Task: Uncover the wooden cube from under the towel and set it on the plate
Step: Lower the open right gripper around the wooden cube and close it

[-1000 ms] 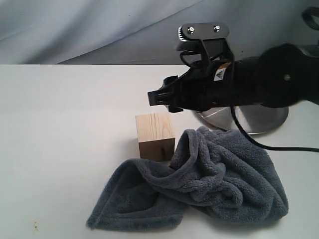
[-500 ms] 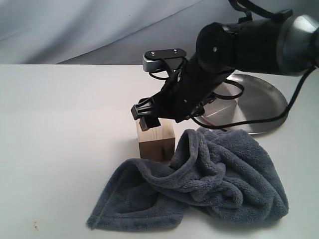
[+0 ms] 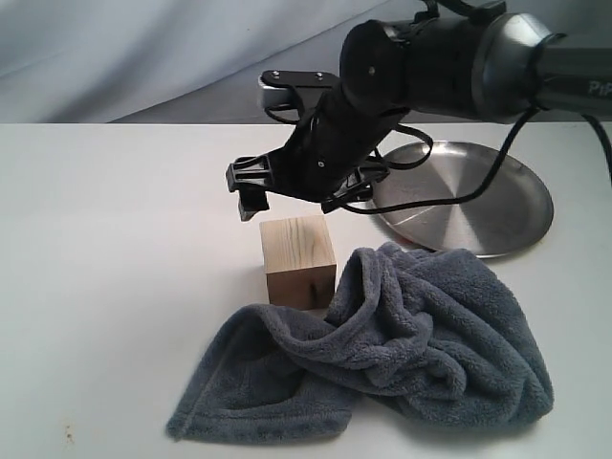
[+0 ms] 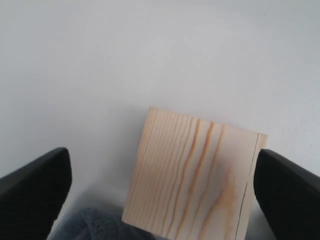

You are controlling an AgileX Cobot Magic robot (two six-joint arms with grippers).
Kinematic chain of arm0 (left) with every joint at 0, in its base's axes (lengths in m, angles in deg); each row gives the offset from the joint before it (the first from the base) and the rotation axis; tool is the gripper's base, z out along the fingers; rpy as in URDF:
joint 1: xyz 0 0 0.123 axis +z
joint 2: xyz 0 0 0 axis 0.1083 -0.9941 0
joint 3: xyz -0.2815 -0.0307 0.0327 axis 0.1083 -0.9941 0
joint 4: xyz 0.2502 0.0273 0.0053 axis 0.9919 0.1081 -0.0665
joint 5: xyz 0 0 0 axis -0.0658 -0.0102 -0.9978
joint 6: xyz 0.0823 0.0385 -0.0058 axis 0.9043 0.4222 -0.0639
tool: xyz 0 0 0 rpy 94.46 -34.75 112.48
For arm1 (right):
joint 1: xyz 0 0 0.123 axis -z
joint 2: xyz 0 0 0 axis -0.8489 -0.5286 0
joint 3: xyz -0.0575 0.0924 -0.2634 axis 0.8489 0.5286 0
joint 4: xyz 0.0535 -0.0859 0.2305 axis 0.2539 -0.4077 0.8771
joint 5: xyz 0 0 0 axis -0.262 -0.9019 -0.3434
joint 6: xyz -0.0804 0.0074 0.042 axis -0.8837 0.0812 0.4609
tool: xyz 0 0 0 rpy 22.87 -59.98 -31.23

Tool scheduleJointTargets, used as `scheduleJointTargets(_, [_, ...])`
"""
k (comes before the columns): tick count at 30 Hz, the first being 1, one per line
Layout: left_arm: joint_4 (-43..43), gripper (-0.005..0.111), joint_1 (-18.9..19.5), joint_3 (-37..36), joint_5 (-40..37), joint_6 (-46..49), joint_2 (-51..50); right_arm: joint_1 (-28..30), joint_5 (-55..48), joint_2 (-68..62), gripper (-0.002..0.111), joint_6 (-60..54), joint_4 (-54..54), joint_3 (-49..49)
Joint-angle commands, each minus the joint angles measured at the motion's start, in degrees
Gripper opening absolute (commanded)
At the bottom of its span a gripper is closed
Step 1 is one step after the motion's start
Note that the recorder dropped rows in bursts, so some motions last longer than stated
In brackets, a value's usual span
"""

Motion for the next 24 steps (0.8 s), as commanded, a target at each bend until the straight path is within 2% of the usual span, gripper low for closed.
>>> scheduleJointTargets(1, [-0.1,0.0,0.1,-0.3,0.6,-0.1,0.2,-1.3,-0.2,-1.9,0.09,6.4,-4.4,-2.2])
scheduleJointTargets(6, [-0.1,0.0,0.1,-0.3,0.6,-0.1,0.2,-3.5,-4.1,-4.2,0.09,14.5,-15.4,-4.6])
scheduleJointTargets(9, [-0.1,0.0,0.1,-0.3,0.6,-0.1,0.2,-4.0,-5.7,-4.5,0.09,16.2,-18.5,-4.6])
scheduleJointTargets(24, [-0.1,0.0,0.1,-0.3,0.6,-0.1,0.2,-5.8,-5.2,-6.7,0.09,16.7,-20.8,-4.6])
